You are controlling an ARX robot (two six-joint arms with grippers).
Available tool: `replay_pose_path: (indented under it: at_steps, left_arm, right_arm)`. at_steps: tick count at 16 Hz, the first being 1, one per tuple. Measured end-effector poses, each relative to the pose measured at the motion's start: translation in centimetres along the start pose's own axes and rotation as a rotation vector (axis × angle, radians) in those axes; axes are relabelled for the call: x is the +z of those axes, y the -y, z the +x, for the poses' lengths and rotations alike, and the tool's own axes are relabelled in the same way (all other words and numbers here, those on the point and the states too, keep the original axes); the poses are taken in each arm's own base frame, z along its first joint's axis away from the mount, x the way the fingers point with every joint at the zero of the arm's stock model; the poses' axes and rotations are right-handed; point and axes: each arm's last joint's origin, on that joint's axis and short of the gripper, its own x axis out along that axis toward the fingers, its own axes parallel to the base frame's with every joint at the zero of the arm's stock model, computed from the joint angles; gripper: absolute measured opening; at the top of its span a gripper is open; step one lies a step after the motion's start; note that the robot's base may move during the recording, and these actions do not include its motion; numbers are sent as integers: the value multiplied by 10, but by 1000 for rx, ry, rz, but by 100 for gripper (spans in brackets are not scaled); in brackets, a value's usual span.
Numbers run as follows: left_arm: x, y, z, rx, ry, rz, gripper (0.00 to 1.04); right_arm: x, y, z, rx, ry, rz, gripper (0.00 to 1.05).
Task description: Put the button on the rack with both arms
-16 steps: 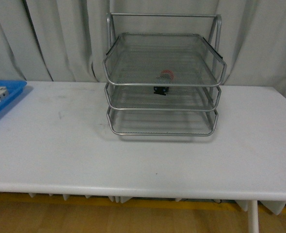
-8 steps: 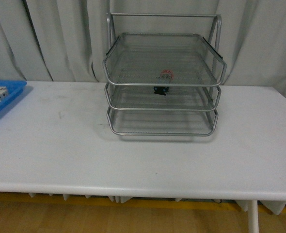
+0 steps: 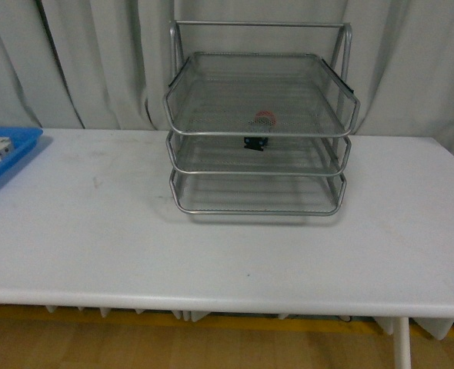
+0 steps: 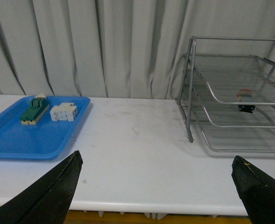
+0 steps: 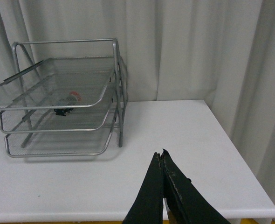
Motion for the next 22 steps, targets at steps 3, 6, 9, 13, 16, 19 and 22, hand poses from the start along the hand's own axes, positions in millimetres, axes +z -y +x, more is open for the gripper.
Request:
replay_pose_path:
  at_steps: [3,6,9,13,16,19,22]
  left_arm:
    - [0,0,0,0,0,0,98]
    - [0,0,0,0,0,0,98]
    - [0,0,0,0,0,0,98]
    - [0,0,0,0,0,0,98]
    - [0,0,0,0,0,0,98]
    - [0,0,0,0,0,0,98]
    - [0,0,0,0,0,0,98]
  right_arm:
    - [0,0,-3,0,-2,0,2]
    - [-1,0,-15,1,10,0,2]
    - [-3,0,-15,0,-8,0,2]
    - [-3,0,-15,0,-8,0,2]
    - [-3,0,-15,0,-8,-1,33]
    - [-3,0,-15,0,-8,-1,71]
    - [-3,0,-15,0,-8,-1,99]
